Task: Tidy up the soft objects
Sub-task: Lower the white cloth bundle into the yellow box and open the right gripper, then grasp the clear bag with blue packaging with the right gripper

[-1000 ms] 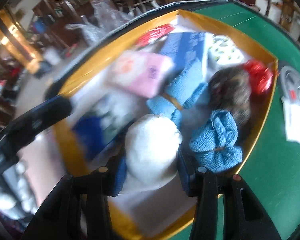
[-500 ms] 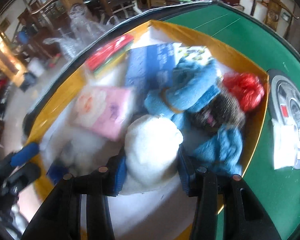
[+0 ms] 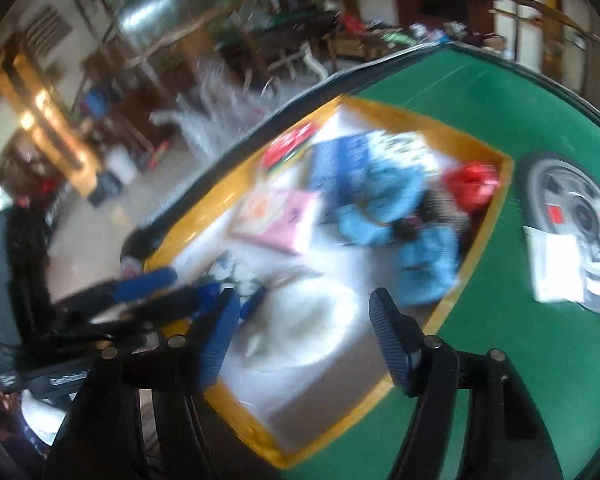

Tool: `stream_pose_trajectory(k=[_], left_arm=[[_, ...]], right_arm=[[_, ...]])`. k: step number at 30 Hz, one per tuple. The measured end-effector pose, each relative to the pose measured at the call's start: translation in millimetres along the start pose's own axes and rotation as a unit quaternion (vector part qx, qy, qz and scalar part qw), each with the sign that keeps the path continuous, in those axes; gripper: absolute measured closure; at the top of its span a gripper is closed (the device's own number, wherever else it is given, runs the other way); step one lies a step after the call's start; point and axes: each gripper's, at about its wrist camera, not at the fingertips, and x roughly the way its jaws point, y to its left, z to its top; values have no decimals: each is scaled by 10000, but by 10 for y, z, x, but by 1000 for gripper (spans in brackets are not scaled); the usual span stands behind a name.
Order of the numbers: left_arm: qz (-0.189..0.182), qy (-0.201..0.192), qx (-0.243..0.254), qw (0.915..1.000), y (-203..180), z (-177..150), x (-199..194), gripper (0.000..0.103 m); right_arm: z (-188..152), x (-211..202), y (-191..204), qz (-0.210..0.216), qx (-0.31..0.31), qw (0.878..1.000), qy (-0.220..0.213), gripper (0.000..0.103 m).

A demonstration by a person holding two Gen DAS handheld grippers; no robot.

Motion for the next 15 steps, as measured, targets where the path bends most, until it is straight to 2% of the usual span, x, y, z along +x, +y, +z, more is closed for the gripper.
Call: stream_pose_trajectory(k=[4, 5, 8, 9, 11, 13, 15], left_arm=[[-682, 176, 212, 9973, -332, 9, 95, 43], [-989, 299, 222, 9944, -432, 16, 161, 43], [-1603, 786, 91, 9839, -601, 14, 442, 43], [-1622, 967, -2, 9820, -621, 7, 556, 43], [-1380, 1123, -158, 9839, -579, 5, 735, 43], [-1039, 993, -303, 9892, -481, 36, 770, 43], [-495, 668, -362, 9959, -364, 111, 678, 43]], right_arm=[[-45, -186, -284, -95, 436, 9986, -293, 40], [-68, -213, -351, -104, 542, 9979, -334, 40], [-154, -371, -600, -135, 918, 9945, -479, 40], [-186, -407, -682, -141, 1049, 9930, -531, 40], [-241, -499, -832, -197, 1222, 9904, -616, 40], [-328, -653, -1024, -356, 1357, 9875, -719, 40], [-416, -808, -1218, -632, 1493, 9832, -837, 40]])
